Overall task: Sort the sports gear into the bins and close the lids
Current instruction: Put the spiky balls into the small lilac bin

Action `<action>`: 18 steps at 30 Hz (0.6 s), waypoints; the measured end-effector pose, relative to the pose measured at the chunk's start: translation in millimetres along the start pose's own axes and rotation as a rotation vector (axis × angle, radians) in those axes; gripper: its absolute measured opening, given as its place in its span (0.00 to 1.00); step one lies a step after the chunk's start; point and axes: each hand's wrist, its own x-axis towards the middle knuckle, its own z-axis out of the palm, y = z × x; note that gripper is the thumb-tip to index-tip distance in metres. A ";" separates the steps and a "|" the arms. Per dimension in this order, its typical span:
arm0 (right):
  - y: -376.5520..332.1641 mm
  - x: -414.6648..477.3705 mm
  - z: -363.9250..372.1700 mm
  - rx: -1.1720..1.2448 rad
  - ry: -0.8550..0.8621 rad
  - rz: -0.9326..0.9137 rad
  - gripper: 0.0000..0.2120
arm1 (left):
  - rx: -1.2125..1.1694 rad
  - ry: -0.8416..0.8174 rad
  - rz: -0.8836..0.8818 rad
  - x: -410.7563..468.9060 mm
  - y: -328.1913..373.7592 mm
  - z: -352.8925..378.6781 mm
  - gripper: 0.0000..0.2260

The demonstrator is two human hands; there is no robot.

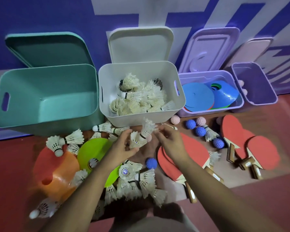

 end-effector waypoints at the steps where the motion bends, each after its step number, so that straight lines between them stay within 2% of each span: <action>1: 1.3 -1.8 0.9 -0.027 -0.036 -0.005 0.03 | -0.005 -0.005 0.002 -0.8 4.2 1.0 0.28; 5: 3.6 -14.6 3.1 -0.120 -0.267 -0.029 0.04 | -0.101 -0.004 -0.003 -3.6 12.4 7.3 0.30; 7: 3.2 -16.5 -3.5 -0.102 -0.333 -0.037 0.12 | -0.169 0.002 -0.013 -6.6 15.5 15.3 0.30; 10: 8.0 -3.1 -29.2 -0.042 -0.303 -0.045 0.18 | -0.304 0.053 -0.069 -9.3 21.8 27.7 0.29; 11: 15.3 6.6 -39.3 -0.132 -0.269 -0.073 0.18 | -0.324 0.071 -0.085 -9.9 22.2 31.3 0.29; 13: 37.6 31.8 -55.8 -0.545 -0.249 -0.187 0.20 | -0.327 0.097 -0.104 -13.5 23.4 37.8 0.29; 15: 58.2 58.1 -61.4 -0.847 -0.312 -0.243 0.21 | -0.338 0.125 -0.124 -17.8 23.6 42.9 0.28; 18: 79.7 84.3 -58.5 -1.147 -0.453 -0.252 0.19 | -0.357 0.175 -0.202 -24.8 20.2 50.9 0.30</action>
